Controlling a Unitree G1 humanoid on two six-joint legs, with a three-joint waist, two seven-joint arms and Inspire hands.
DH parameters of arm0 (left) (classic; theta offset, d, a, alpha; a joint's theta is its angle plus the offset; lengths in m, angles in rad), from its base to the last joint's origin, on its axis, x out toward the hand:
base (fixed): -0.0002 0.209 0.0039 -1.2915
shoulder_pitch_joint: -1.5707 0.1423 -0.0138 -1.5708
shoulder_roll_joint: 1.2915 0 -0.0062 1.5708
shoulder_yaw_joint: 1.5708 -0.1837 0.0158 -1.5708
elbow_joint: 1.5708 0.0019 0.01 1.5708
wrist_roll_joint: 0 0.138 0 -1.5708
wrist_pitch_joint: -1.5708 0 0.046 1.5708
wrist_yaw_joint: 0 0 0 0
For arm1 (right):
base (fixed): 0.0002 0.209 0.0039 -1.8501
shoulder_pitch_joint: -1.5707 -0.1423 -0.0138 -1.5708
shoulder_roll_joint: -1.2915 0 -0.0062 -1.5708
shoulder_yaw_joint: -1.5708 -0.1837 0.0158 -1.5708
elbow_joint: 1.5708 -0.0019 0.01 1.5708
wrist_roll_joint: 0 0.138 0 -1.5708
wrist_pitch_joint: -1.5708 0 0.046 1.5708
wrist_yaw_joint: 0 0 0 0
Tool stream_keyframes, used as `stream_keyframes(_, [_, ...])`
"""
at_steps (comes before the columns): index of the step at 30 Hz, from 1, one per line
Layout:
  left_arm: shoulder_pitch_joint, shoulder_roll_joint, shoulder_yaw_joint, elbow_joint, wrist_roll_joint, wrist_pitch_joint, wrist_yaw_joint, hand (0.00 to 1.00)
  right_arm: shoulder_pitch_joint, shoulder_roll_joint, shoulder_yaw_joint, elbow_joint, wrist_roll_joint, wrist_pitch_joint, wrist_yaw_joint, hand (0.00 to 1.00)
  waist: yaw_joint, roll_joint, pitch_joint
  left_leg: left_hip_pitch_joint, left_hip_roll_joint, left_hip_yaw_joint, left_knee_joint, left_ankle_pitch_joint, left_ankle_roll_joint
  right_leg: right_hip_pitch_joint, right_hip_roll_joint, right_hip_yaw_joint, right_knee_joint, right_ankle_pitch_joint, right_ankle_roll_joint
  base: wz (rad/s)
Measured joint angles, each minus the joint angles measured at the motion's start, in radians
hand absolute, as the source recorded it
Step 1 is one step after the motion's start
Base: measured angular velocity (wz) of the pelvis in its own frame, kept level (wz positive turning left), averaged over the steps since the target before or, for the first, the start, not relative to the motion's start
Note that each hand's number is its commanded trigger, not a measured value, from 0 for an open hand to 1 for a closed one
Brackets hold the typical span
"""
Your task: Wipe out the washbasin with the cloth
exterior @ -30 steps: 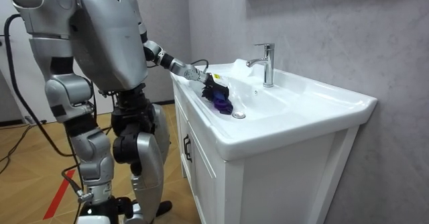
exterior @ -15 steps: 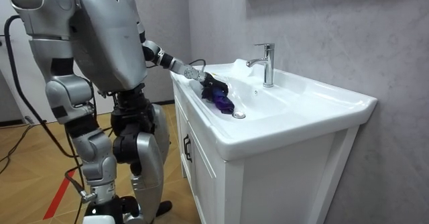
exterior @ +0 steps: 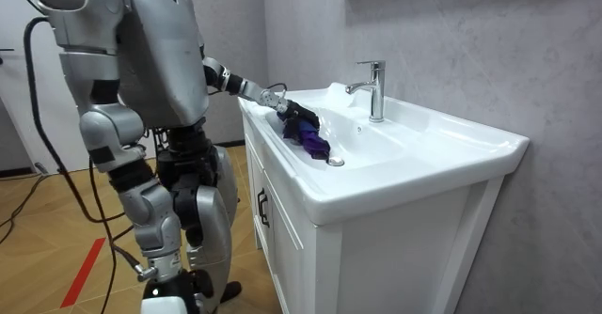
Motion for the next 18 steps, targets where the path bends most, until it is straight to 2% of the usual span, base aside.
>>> stream_keyframes(2, [0.000,0.000,-0.002,-0.010,-0.001,-0.013,0.000,1.00,-0.012,0.000,0.008,0.016,0.037,-0.006,0.006,0.00,-0.001,0.001,-0.0006,-0.013,-0.001,-0.018,0.004,0.000,0.000,-0.002,-0.001,-0.023,-0.001,0.000,0.000,0.22])
stream_keyframes(4, [0.000,0.000,-0.006,-0.025,-0.001,-0.013,0.003,1.00,-0.020,0.000,0.033,0.024,0.058,-0.007,0.011,0.00,0.003,0.000,0.0005,-0.016,-0.001,-0.024,0.005,0.000,0.000,-0.004,0.000,-0.025,-0.001,0.000,0.000,0.08])
stream_keyframes(5, [0.000,0.000,-0.008,-0.028,-0.001,-0.013,0.004,1.00,-0.021,0.001,0.042,0.027,0.058,-0.007,0.018,0.00,0.002,0.004,-0.0023,-0.017,0.000,-0.025,0.005,0.000,0.000,-0.004,0.000,-0.025,0.000,0.000,0.000,0.03])
stream_keyframes(8, [0.000,0.000,-0.010,-0.055,-0.001,-0.013,0.014,1.00,-0.025,0.004,0.059,0.027,0.058,-0.008,0.029,0.00,0.000,0.000,0.0003,-0.021,-0.001,-0.025,0.005,0.000,0.000,-0.006,0.000,-0.031,0.001,0.000,0.000,0.03])
stream_keyframes(18, [0.000,0.000,-0.024,-0.071,0.037,-0.029,0.056,1.00,-0.022,0.008,0.079,0.033,0.055,-0.023,0.038,0.00,-0.001,0.008,0.0009,-0.044,-0.001,-0.038,0.013,0.000,0.000,-0.015,-0.001,-0.053,0.002,0.001,-0.001,0.04])
